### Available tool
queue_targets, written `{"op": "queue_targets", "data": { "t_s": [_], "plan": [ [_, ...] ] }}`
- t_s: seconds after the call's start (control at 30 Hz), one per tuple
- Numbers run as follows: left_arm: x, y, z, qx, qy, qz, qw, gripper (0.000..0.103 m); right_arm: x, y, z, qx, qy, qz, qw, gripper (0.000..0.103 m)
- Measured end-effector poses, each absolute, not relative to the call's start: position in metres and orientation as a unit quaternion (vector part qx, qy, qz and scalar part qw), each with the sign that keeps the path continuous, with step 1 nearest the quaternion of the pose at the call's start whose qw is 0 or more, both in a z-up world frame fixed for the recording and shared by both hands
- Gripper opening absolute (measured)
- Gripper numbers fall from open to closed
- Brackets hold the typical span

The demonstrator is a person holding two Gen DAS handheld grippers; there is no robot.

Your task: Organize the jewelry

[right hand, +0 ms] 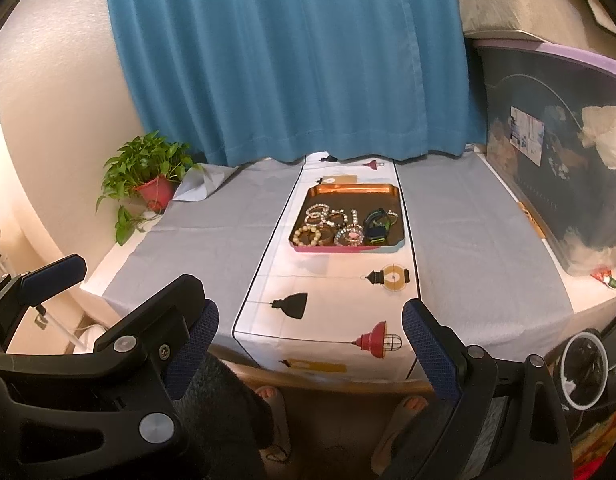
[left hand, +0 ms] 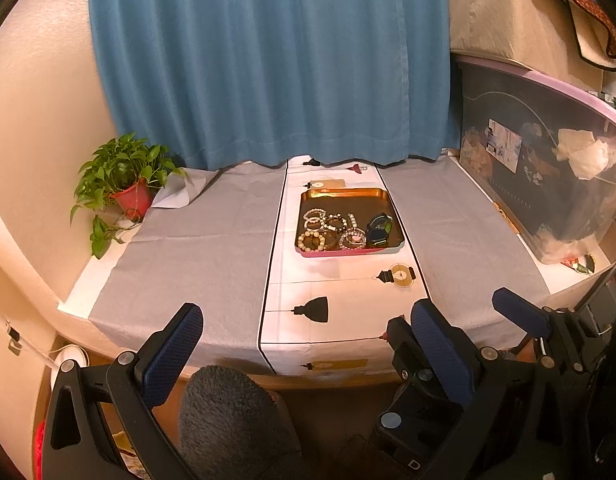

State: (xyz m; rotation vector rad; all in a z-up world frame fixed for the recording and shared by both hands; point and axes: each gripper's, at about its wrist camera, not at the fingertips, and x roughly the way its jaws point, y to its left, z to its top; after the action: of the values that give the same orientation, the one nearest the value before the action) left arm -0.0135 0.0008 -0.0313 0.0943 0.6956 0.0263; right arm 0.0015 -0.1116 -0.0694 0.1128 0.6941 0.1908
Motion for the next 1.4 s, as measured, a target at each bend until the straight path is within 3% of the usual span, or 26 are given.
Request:
{"op": "queue_targets", "data": {
  "t_s": [1.4],
  "plan": [
    [-0.0097,0.0006,-0.0380,0.056,0.353,0.000,0.934,0.103,-0.0037,-0.1181,-0.0773,0.057,0.343,0.092,0.933,0.093]
  ]
}}
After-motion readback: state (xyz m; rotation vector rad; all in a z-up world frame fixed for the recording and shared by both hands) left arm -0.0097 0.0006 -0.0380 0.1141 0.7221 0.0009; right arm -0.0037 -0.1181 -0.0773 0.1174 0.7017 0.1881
